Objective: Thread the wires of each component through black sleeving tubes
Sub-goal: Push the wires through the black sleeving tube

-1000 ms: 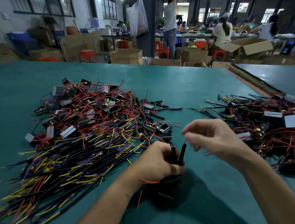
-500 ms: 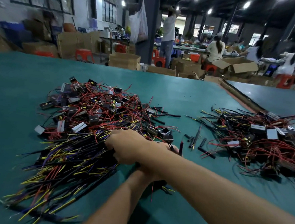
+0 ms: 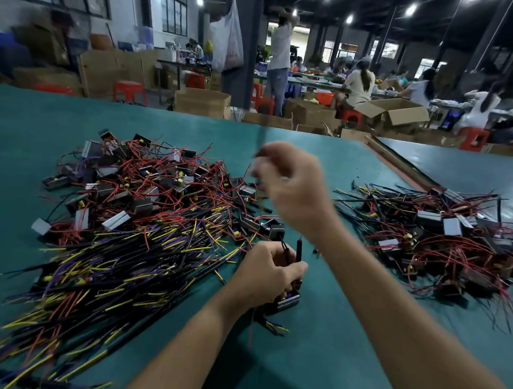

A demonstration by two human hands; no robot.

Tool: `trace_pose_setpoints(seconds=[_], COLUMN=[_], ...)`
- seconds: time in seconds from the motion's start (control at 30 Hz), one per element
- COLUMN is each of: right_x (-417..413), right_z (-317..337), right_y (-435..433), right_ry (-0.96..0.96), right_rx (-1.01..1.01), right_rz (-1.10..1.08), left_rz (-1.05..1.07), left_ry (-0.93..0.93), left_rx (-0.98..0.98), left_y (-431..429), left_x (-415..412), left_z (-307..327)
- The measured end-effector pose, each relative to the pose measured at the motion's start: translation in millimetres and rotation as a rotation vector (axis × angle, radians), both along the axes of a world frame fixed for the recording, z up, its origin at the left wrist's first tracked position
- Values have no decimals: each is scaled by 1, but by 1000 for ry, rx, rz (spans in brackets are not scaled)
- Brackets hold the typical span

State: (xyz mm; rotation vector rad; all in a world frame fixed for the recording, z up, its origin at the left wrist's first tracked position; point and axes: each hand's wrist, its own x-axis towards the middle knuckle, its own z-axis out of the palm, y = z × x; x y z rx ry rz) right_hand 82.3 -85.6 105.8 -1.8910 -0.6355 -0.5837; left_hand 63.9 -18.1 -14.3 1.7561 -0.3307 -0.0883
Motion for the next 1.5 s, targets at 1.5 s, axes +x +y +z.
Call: trace_pose_setpoints(seconds=[1.5], right_x=[22], right_z=[-76], right_y=[-96], right_ry=[665], right_rx=[406], right_rz=[208], left_rz=[198], left_ry=[-62], left_rx=[-108], left_y=[-1], left_x=[2], left_z=[17])
